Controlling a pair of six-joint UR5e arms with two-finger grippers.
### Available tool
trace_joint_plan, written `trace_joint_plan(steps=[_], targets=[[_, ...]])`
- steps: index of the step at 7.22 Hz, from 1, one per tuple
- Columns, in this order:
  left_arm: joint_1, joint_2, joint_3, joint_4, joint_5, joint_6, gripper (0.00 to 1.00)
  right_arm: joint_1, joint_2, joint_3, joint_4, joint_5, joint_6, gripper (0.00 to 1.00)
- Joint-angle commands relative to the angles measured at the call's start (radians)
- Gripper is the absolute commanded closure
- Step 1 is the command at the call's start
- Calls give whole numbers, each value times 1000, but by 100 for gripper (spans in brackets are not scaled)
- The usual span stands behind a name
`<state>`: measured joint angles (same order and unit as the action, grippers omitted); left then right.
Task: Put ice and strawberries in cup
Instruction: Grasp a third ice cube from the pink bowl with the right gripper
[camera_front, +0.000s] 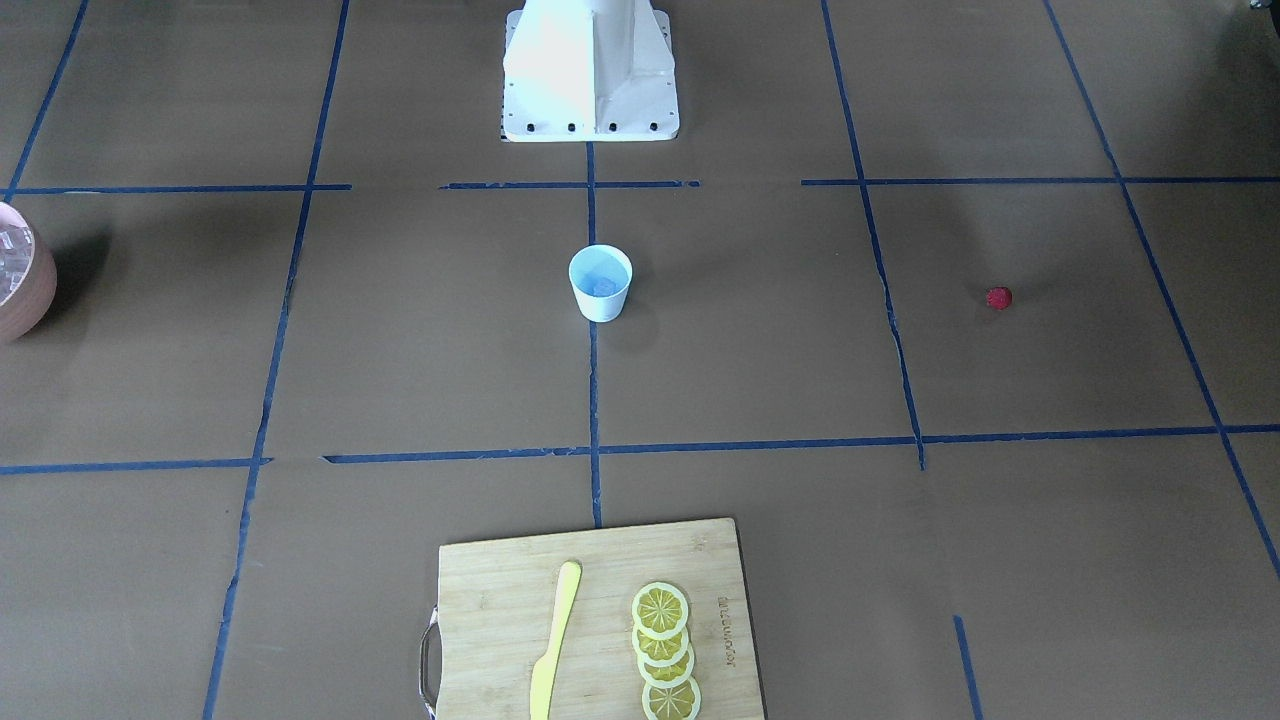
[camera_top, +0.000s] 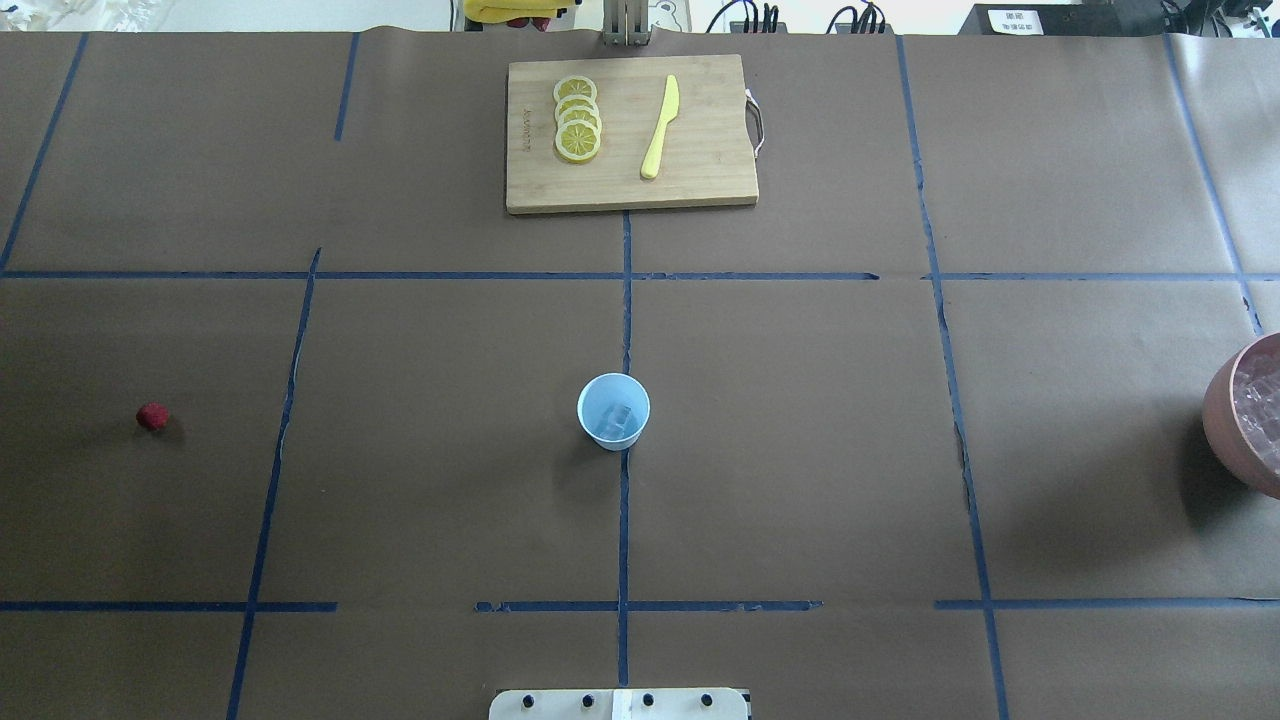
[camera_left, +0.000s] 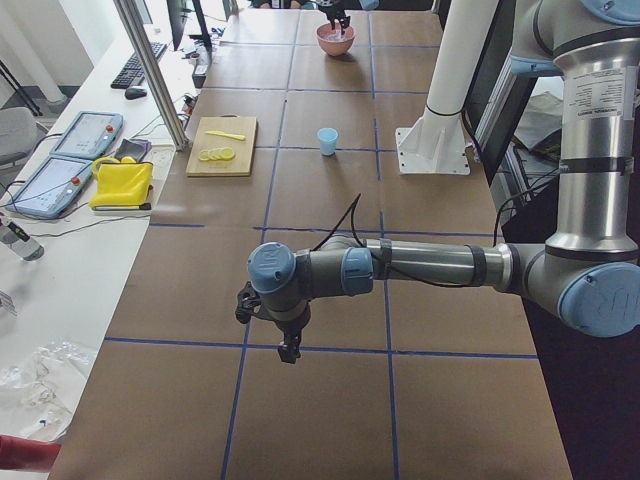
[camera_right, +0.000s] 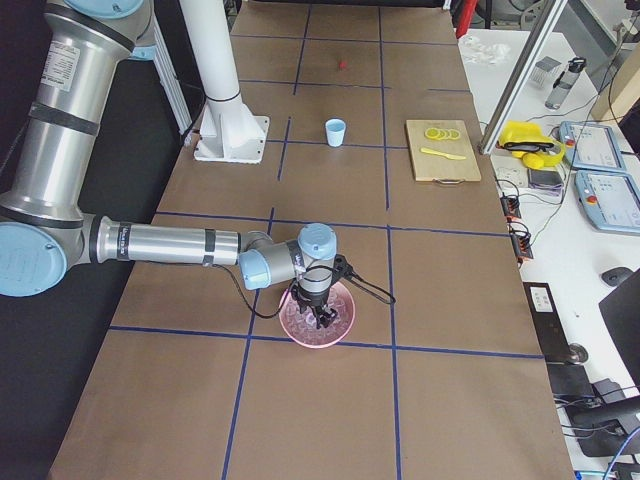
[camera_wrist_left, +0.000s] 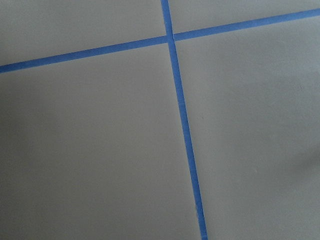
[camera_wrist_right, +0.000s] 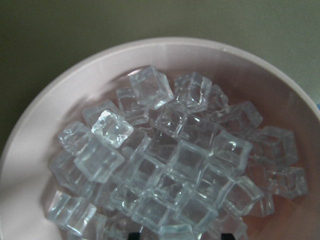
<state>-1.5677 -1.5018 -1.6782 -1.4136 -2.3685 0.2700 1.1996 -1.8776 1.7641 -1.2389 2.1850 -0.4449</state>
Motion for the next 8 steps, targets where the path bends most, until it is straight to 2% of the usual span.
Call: trace_joint_plan(steps=[1,3,4,5,7,8], targets=[[0,0,0,-1,0,0,0,-2,0,2,1,2,-5,96],[0,0,0,-1,0,-1,0,0,14,29,-13,28,15,96],[0,0,2,-1,0,-2,0,14,58,32,-61,73,37,98],[0,0,0,1,0,-2,0,24,104,52,-111,97,148,100],[0,0,0,2,0,-2,0,23,231,96,-120,133,549,100],[0,0,-2,1,0,0,0,-20,285,118,-122,134,698,100]])
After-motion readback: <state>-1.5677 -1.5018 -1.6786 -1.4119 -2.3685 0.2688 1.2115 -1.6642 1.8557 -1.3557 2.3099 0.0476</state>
